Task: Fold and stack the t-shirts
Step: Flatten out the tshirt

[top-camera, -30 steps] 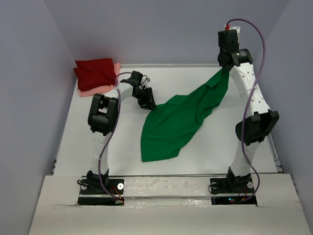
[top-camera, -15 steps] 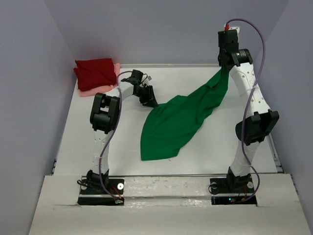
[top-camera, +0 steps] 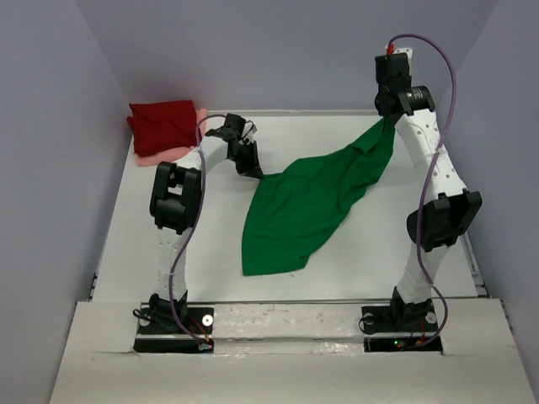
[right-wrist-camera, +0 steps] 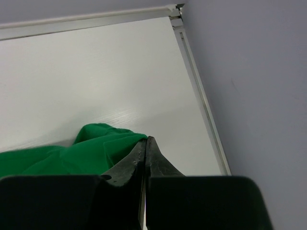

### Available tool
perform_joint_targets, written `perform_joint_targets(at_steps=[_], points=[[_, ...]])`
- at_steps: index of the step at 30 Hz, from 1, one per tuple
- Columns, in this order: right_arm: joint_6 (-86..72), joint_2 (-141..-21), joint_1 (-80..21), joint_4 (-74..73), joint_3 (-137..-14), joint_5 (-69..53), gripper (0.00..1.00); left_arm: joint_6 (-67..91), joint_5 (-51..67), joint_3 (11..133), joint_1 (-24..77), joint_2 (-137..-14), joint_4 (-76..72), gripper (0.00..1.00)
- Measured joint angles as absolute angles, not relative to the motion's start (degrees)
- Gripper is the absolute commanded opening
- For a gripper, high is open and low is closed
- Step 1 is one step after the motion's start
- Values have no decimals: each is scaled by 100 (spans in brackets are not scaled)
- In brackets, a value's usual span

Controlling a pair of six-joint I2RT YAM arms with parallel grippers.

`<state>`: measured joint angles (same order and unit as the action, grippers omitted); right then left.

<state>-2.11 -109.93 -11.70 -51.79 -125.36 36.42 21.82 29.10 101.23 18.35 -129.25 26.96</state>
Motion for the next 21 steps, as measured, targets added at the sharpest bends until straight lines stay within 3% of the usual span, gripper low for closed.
perform_joint_targets(at_steps=[5,9,15,21], points=[[-19,-10781,-1170,-5140,-12278,3872,0,1990,2027,10248,1837,-11662,3347,0],[-16,-10082,-1203,-5100,-12195,3638,0,1754,1315,11128,1844,-10044,3765,0],[97,-7496,-1896,-4641,-11904,3253,0,1505,703,11622,1863,-7341,3579,0],[56,-5485,-2034,-4482,-12355,2976,0,1413,502,11150,1863,-5253,3385,0]])
